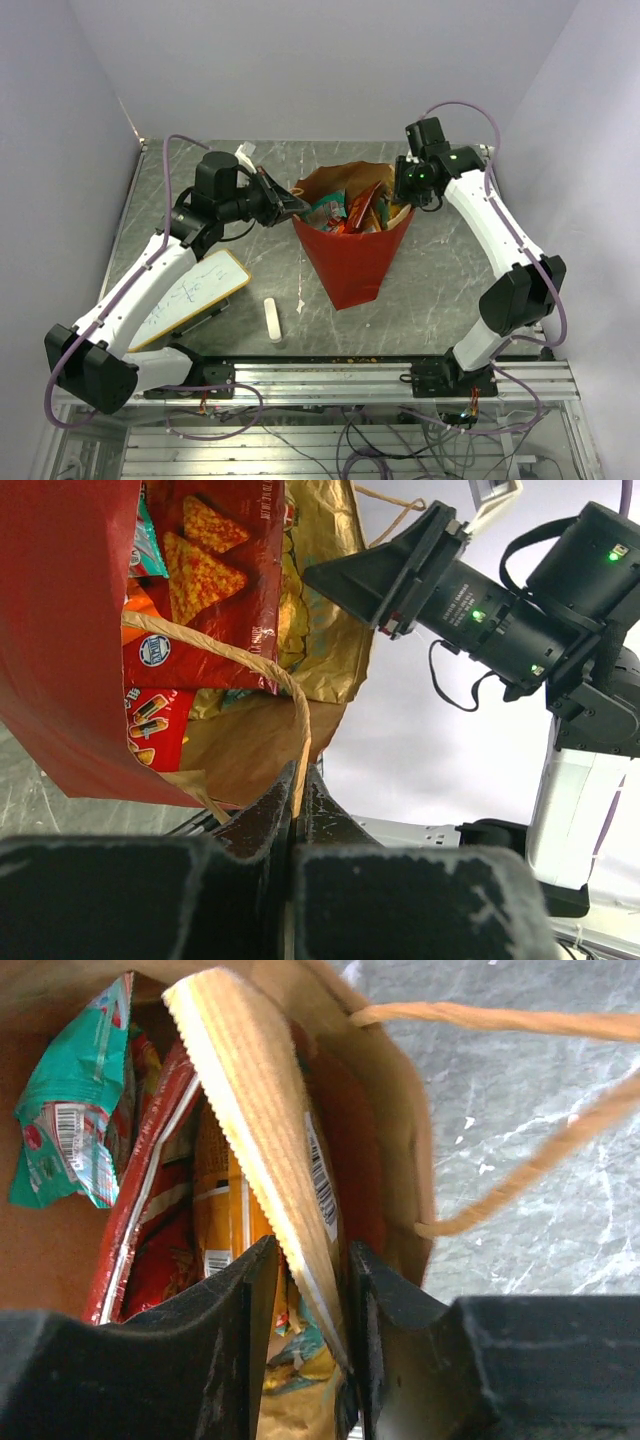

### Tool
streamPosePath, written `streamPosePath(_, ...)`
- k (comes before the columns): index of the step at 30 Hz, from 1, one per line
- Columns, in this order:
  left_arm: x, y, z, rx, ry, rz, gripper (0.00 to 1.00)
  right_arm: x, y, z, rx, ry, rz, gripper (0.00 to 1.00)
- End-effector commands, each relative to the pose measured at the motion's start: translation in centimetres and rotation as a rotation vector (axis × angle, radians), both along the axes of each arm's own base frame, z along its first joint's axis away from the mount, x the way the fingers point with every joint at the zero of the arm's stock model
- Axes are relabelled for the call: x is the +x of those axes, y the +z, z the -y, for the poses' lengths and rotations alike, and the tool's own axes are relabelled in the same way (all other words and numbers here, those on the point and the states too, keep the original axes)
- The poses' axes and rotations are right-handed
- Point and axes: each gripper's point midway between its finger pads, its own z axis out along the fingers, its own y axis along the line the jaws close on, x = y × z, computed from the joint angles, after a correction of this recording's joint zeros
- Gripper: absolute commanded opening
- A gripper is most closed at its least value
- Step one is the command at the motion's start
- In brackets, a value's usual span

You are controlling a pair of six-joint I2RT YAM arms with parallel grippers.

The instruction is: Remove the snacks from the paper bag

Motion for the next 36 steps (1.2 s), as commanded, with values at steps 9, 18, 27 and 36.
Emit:
streamPosePath(9, -1.4, 1.3, -0.9, -0.009, 0.02, 0.052, 0.07, 0.1, 6.7, -8.4, 0.052, 0.103, 0.161, 0.0)
streamPosePath(18, -1.6, 1.5, -1.5, 0.015, 0.04, 0.054, 0.07, -1.9, 16.6, -12.2, 0.378, 0.19, 0.336, 0.0)
streamPosePath(27, -1.8, 1.1, -1.7, 0.038, 0.044, 0.037, 0.07, -4.3, 29.3, -9.8, 0.482, 0.197, 0.652, 0.0)
streamPosePath(36, -1.7, 1.1, -1.7, 0.047, 0.039, 0.042, 0.07, -10.2, 37.0, 0.5, 0.428, -0.052, 1.008, 0.0)
